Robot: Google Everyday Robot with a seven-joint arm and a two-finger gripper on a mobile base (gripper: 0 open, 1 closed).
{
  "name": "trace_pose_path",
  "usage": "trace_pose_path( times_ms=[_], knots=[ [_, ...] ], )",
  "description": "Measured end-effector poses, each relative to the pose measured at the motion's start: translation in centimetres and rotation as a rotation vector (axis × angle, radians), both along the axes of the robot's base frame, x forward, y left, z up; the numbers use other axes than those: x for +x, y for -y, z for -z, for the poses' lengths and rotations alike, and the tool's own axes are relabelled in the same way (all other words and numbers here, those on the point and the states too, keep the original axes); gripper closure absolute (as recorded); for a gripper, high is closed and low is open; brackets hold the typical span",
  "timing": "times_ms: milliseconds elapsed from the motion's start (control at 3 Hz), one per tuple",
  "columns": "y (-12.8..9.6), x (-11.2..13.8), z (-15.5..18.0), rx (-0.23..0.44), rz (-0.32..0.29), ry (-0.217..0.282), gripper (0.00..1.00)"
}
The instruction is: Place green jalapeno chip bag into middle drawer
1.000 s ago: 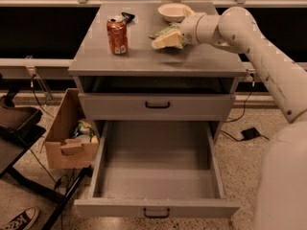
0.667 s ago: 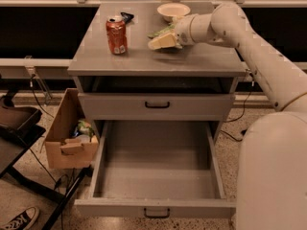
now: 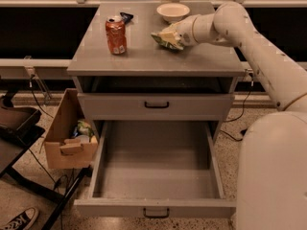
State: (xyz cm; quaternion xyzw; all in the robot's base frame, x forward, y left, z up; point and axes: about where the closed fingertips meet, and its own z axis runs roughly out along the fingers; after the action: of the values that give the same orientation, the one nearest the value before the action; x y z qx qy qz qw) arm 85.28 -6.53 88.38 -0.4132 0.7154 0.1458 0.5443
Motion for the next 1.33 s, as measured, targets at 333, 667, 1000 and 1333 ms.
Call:
trace_pose_path(
  times_ms=[333, 667, 1000, 1333],
  knots=[
    [0.0, 0.0, 0.0, 0.0, 0.0, 0.0, 1.0],
    [-0.2, 0.0, 0.0, 0.006, -0.006, 0.0, 1.0],
    [1.2, -1.7, -4.4, 0.002, -0.011, 0.041, 1.0],
    [2.3, -4.9, -10.3, -0.027, -0.005, 0.085, 1.0]
  ],
)
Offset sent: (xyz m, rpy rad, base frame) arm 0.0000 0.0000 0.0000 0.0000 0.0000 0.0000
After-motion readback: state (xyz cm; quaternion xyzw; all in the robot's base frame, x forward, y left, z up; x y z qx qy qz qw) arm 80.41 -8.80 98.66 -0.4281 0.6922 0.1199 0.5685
